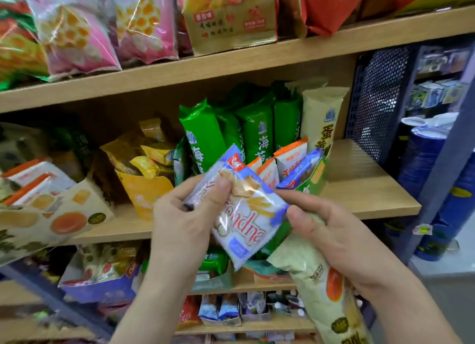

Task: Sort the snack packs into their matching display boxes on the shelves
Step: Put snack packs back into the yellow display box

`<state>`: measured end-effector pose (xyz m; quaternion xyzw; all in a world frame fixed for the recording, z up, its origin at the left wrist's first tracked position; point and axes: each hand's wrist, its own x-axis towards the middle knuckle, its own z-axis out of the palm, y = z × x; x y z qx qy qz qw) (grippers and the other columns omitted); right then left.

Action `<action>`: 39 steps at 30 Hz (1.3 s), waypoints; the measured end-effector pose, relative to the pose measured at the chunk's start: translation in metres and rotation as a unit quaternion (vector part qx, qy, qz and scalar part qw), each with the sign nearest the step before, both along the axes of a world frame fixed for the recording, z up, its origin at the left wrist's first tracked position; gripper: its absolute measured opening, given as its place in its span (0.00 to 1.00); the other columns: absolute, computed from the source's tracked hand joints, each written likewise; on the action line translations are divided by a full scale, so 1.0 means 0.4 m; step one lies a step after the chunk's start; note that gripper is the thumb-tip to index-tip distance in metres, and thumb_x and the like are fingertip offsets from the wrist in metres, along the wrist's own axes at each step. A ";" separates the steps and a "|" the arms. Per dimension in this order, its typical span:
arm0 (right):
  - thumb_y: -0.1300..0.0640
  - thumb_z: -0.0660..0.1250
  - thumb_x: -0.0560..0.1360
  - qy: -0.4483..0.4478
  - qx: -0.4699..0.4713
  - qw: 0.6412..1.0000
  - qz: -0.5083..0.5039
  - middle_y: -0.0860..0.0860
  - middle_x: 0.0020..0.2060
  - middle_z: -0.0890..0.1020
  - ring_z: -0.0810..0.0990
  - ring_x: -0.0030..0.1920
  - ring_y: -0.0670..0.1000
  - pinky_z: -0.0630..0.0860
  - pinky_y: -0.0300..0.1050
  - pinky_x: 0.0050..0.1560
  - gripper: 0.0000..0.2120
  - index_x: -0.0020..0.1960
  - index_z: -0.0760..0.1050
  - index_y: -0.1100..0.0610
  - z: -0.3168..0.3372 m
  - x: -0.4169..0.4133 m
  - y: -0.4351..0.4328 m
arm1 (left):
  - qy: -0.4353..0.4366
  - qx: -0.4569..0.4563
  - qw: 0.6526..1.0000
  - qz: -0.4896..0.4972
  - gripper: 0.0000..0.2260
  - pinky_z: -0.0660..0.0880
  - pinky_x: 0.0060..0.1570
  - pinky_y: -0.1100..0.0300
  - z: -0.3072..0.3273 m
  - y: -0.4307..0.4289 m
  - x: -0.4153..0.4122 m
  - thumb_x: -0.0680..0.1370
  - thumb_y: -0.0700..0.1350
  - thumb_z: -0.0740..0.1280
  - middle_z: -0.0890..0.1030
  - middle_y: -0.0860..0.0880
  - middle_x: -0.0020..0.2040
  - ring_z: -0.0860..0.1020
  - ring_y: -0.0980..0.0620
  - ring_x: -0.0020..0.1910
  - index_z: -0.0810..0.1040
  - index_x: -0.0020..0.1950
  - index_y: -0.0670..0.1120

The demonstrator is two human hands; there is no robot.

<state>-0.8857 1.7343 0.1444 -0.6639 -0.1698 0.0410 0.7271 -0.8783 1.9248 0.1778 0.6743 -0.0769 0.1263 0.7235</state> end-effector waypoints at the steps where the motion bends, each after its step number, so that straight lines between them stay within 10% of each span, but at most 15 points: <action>1: 0.34 0.76 0.62 0.007 0.017 1.000 0.010 0.51 0.53 0.86 0.84 0.55 0.48 0.79 0.43 0.56 0.24 0.55 0.83 0.41 0.008 -0.004 0.003 | -0.017 0.006 1.000 0.009 0.05 0.81 0.34 0.58 -0.004 -0.006 0.004 0.70 0.45 0.72 0.86 0.45 0.40 0.84 0.49 0.36 0.86 0.42 0.47; 10: 0.51 0.74 0.63 0.047 0.133 0.980 -0.143 0.55 0.43 0.87 0.85 0.38 0.48 0.81 0.38 0.36 0.12 0.46 0.86 0.51 0.013 0.002 -0.043 | -0.087 0.129 0.988 0.008 0.16 0.73 0.30 0.66 0.024 -0.030 0.027 0.78 0.54 0.59 0.85 0.52 0.39 0.79 0.59 0.35 0.84 0.39 0.52; 17: 0.53 0.69 0.68 0.100 0.229 0.937 -0.243 0.55 0.46 0.87 0.85 0.37 0.47 0.80 0.38 0.33 0.17 0.55 0.82 0.59 -0.019 0.027 -0.091 | -0.173 0.549 0.806 0.139 0.14 0.66 0.33 0.66 0.036 -0.058 0.122 0.74 0.63 0.65 0.76 0.60 0.39 0.74 0.59 0.38 0.80 0.45 0.54; 27: 0.53 0.70 0.69 0.106 0.207 0.945 -0.231 0.57 0.47 0.87 0.86 0.41 0.52 0.83 0.43 0.38 0.17 0.55 0.82 0.58 -0.025 0.025 -0.092 | -0.074 0.684 0.714 0.128 0.15 0.68 0.34 0.58 0.066 -0.086 0.139 0.75 0.65 0.65 0.75 0.55 0.38 0.74 0.49 0.41 0.75 0.48 0.55; 33: 0.53 0.70 0.69 0.107 0.202 0.947 -0.228 0.58 0.47 0.87 0.86 0.40 0.52 0.83 0.44 0.37 0.18 0.56 0.81 0.59 -0.021 0.022 -0.091 | -0.094 0.624 0.763 0.141 0.13 0.73 0.31 0.59 0.082 -0.082 0.136 0.72 0.59 0.72 0.77 0.54 0.35 0.76 0.52 0.35 0.76 0.43 0.52; 39: 0.55 0.70 0.69 0.072 0.208 0.942 -0.253 0.58 0.45 0.87 0.85 0.36 0.50 0.81 0.42 0.32 0.18 0.58 0.78 0.53 -0.007 0.015 -0.108 | -0.397 0.386 0.791 0.258 0.07 0.73 0.44 0.48 0.126 0.004 0.045 0.77 0.49 0.71 0.73 0.56 0.43 0.73 0.50 0.45 0.76 0.47 0.49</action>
